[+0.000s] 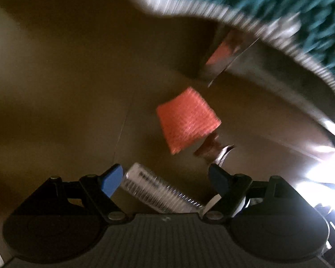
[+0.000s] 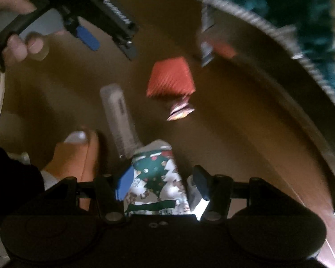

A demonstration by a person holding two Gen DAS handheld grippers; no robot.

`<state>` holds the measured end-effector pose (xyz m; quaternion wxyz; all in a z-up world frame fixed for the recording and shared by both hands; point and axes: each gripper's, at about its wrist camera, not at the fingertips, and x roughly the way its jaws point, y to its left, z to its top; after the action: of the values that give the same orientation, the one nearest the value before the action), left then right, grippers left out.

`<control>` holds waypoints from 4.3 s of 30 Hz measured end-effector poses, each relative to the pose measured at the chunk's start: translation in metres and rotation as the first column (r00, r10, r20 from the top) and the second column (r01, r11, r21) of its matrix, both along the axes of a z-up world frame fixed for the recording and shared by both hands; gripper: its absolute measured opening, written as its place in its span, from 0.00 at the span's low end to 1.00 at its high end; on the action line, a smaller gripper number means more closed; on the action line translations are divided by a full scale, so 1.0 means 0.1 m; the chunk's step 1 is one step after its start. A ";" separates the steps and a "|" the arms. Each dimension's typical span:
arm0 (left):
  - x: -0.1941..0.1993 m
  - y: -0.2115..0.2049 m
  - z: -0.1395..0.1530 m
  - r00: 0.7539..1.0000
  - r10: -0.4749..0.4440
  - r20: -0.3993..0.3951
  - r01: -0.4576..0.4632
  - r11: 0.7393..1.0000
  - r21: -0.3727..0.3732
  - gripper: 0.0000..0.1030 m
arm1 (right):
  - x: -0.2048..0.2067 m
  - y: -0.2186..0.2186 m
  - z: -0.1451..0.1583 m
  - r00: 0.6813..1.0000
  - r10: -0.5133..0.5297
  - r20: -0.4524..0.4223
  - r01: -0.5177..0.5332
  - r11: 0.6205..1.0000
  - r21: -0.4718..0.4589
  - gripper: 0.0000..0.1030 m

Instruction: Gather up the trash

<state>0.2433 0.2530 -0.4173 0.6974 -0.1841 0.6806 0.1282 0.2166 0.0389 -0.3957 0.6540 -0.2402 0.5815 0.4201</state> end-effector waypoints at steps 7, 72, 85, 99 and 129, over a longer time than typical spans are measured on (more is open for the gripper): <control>-0.12 -0.06 -0.65 0.985 0.034 -0.168 -0.044 0.998 -0.054 0.82 | 0.02 0.17 -0.53 0.996 0.079 -0.042 -0.081 0.995 -0.056 0.57; -0.52 0.23 -0.65 0.987 0.162 -0.015 -0.160 0.951 -0.265 0.03 | 0.40 0.08 -0.66 0.984 -0.143 -0.106 0.142 0.990 -0.015 0.01; -0.47 0.18 -0.58 0.993 0.120 0.012 -0.113 0.963 -0.245 0.45 | 0.51 -0.05 -0.64 0.974 -0.195 -0.115 0.195 0.981 -0.015 0.01; -0.50 0.13 -0.77 1.000 0.011 -0.008 -0.012 0.993 -0.121 0.51 | 0.51 -0.12 -0.74 0.981 -0.171 -0.095 0.167 0.985 -0.043 0.02; -0.74 0.44 -0.88 0.990 0.144 -0.003 -0.143 0.986 -0.089 0.51 | 0.05 1.00 -0.65 0.999 0.029 -0.032 -0.024 0.990 0.136 0.36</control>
<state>0.1696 0.2965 -0.5056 0.6788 -0.2637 0.6693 0.1473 0.2212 0.1393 -0.4608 0.6533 -0.1961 0.5592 0.4712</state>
